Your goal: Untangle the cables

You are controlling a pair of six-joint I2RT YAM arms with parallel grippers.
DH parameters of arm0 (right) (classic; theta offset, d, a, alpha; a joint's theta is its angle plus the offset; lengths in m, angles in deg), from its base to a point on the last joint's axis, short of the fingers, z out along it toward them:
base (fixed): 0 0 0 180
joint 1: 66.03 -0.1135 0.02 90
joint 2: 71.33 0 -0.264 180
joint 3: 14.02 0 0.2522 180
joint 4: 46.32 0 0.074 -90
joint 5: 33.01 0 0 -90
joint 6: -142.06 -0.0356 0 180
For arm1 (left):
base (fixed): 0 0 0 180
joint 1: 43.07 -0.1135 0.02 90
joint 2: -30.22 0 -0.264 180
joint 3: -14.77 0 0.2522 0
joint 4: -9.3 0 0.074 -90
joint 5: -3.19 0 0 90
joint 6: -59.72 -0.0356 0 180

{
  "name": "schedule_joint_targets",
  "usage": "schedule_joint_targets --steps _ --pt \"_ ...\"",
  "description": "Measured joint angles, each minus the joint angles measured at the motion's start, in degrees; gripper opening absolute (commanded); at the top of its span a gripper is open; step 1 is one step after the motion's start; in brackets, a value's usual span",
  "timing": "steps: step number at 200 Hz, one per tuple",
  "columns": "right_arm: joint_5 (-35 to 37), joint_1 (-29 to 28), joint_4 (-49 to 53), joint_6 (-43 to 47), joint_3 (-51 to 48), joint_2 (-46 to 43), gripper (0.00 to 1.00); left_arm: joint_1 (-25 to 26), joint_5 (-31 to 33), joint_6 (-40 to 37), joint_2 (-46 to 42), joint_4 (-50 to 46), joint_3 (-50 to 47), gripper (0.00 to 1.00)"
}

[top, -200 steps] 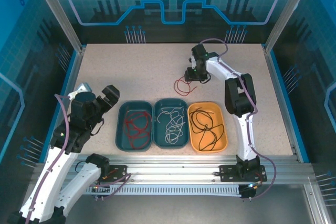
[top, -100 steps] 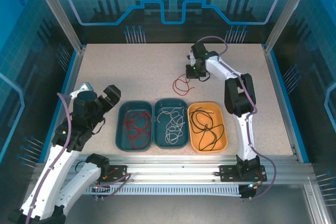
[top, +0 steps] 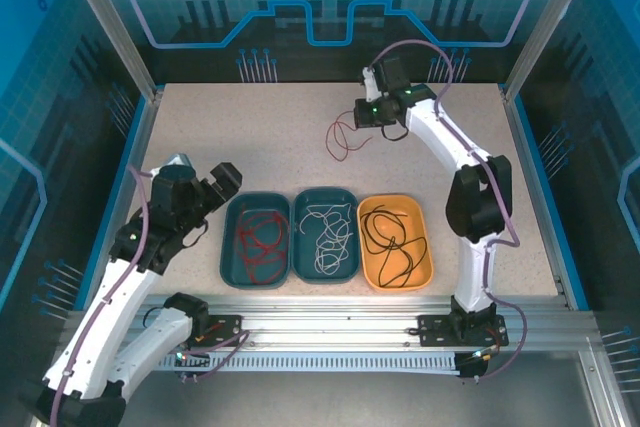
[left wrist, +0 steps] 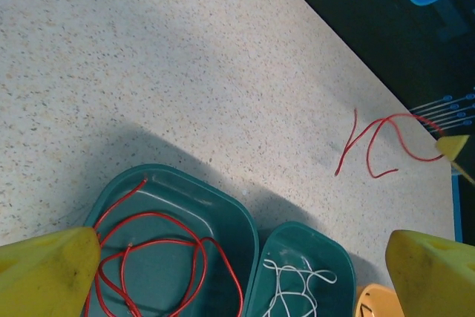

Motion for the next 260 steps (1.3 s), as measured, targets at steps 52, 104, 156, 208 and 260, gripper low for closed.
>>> schedule_joint_targets --steps 52,104,156,208,260 --pt "0.00 -3.10 -0.15 -0.26 -0.07 -6.73 0.00 -0.13 -7.65 -3.26 2.45 4.37 -0.02 0.99" --pt "-2.16 -5.84 0.33 -2.47 0.07 -12.41 0.00 -0.15 -17.44 -7.34 6.40 12.55 -0.02 0.99" --pt "-5.75 -8.63 0.94 -5.31 0.07 -16.74 0.00 0.02 -23.82 -9.40 11.26 19.39 -0.02 0.82" --pt "-8.72 -11.04 0.94 -8.24 -0.79 -20.00 0.00 2.82 -26.77 -10.34 15.39 25.92 -0.02 0.71" --pt "-9.62 -14.03 0.92 -9.62 -2.56 -21.70 0.00 6.05 -26.95 -10.23 18.80 29.86 -0.02 0.58"
